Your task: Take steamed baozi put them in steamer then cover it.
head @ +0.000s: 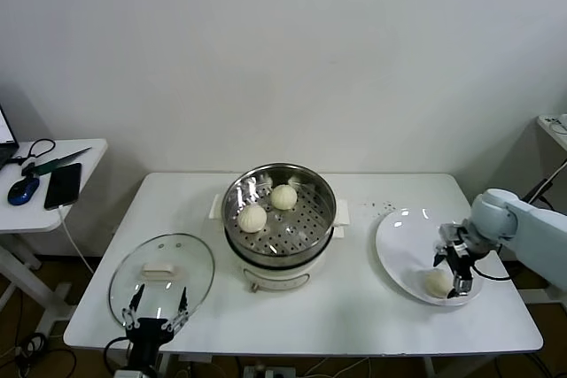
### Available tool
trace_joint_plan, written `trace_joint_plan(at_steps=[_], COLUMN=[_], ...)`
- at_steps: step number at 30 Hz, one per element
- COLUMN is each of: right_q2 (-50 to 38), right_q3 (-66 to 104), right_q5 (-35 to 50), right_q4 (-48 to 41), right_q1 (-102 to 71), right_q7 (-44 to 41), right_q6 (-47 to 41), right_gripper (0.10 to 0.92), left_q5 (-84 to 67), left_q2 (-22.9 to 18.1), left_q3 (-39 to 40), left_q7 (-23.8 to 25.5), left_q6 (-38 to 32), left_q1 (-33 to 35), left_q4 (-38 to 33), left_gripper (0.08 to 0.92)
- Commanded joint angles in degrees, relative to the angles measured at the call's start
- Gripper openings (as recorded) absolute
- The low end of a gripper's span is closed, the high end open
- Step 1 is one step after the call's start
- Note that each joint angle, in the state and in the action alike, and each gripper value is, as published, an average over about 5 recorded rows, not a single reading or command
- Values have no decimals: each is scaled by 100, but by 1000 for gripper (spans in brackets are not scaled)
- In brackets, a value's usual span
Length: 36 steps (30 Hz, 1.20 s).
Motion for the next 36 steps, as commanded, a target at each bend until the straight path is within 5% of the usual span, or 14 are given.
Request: trace_joint_plan(at_steps=[1,18,30,36], right_q2=[57,130,1235,2172], right_q3=[190,-153,-2060,-2359], right_q5=[-101,43,-773,-568], right_q4=[-122,-238,-4,97], right_q1=[-241,384,3746,4669], right_q7=[-10,-104,-499,-577], right_q6=[29,467,3357,4030], right_gripper=[822,675,670,670], left_q5=[20,53,142,191], left_q2=[-6,-20,-22,-41], left_q3=[7,18,56,84], left_q7=[-2,-8,-10,-15], left_q6=[-3,-6,22,49], left_q1=[2,15,59,63], left_q4=[4,-17,-82,-127], left_gripper=[823,823,823,823])
